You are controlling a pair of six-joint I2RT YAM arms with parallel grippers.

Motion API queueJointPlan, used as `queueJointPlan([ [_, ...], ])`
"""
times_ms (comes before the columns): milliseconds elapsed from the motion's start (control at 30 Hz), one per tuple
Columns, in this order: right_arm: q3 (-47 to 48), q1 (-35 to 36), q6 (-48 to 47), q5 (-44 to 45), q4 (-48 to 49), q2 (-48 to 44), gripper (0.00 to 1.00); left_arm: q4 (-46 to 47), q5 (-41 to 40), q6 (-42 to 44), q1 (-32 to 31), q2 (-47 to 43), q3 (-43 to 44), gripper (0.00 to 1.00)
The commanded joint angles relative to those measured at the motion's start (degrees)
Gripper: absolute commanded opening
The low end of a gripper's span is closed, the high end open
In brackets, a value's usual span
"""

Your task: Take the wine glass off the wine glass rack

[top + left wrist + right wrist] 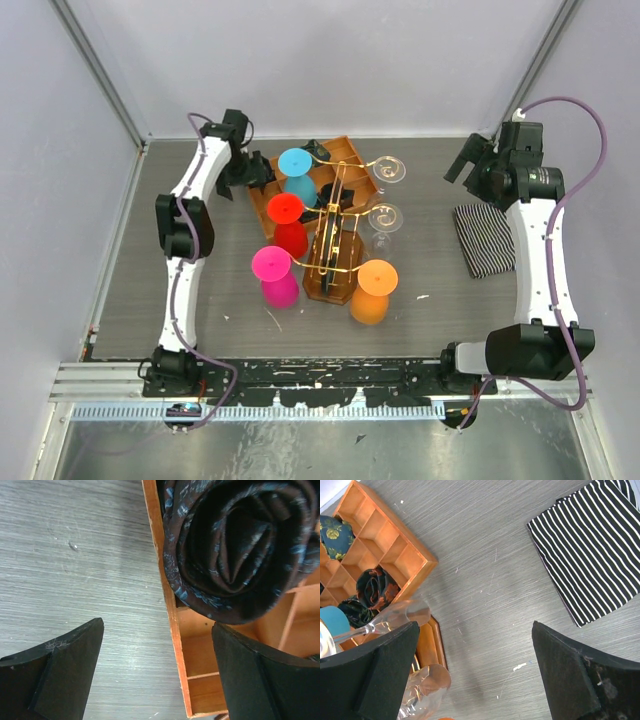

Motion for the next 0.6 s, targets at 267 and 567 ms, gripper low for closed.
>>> queueJointPlan([
  [267,-0.2,-0.1,-0.6,-1.0,2.1,-2.9,1.00,-8.6,-10.6,-4.2,7.6,2.0,-4.4,0.99],
  [567,-4.2,0.5,-0.8,-3.4,4.0,-4.2,1.00,5.1,-9.2,-10.6,23.0,-15.2,-27.8,0.99],
])
